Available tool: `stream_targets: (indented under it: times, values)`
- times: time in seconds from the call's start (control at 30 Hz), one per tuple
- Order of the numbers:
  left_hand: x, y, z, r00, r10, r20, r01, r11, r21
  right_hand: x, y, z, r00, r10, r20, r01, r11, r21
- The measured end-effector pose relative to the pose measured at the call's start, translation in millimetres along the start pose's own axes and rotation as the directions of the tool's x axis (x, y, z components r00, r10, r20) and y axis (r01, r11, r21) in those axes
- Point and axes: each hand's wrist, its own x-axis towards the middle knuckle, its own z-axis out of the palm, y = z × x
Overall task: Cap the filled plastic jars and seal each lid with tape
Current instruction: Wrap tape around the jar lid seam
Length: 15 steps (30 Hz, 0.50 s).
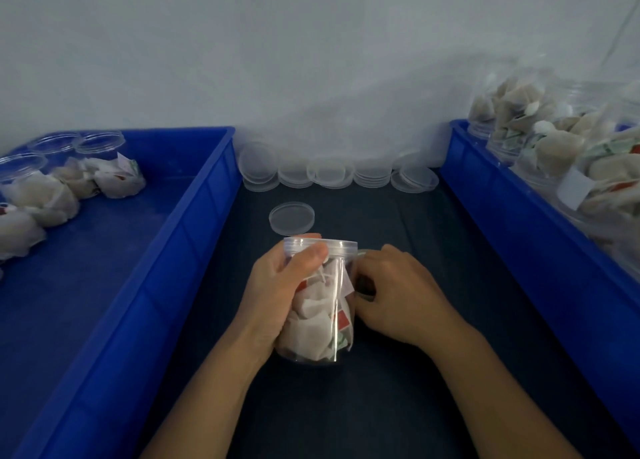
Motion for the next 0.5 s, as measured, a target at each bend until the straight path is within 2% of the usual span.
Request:
stream_targets:
  times: [0.07, 0.13, 0.2, 0.23, 0.3, 0.37, 0.5]
  values:
    - [1, 1, -1, 1.0, 0.021, -0.006, -0.021, 1.0, -0.005, 0, -2, -1, 1.0, 0.026, 0.013, -0.026, 1.0, 0.014]
    - [2, 2, -4, 0.998, 0.053, -0.032, -0.053, 0.999, -0.008, 1, -3, -3, 0.995, 0.083, -0.061, -0.077, 0.993, 0.09]
    - [3, 2, -5, 0.995, 0.075, -0.062, -0.074, 0.997, 0.013, 1, -6, -8, 0.97, 0.177, -0.166, -0.116, 0.939, 0.323]
    - [3, 3, -4, 0.994, 0.084, -0.064, -0.082, 0.996, 0.027, 0, -10, -10, 0.962, 0.216, -0.165, -0.108, 0.861, 0.497]
    - [2, 2, -1, 0.993, 0.099, -0.06, -0.097, 0.995, 0.039, -4, -23, -12, 0.98, 0.183, -0.082, -0.057, 0.645, 0.762]
    - [2, -1, 2, 0.991, 0.114, -0.076, -0.111, 0.993, 0.038, -6, -36, -8, 0.992, 0.124, -0.029, -0.046, 0.558, 0.828]
    - [1, -4, 3, 0.987, 0.137, -0.085, -0.136, 0.991, 0.016, -4, -50, -1, 0.983, 0.154, -0.101, -0.012, 0.6, 0.8]
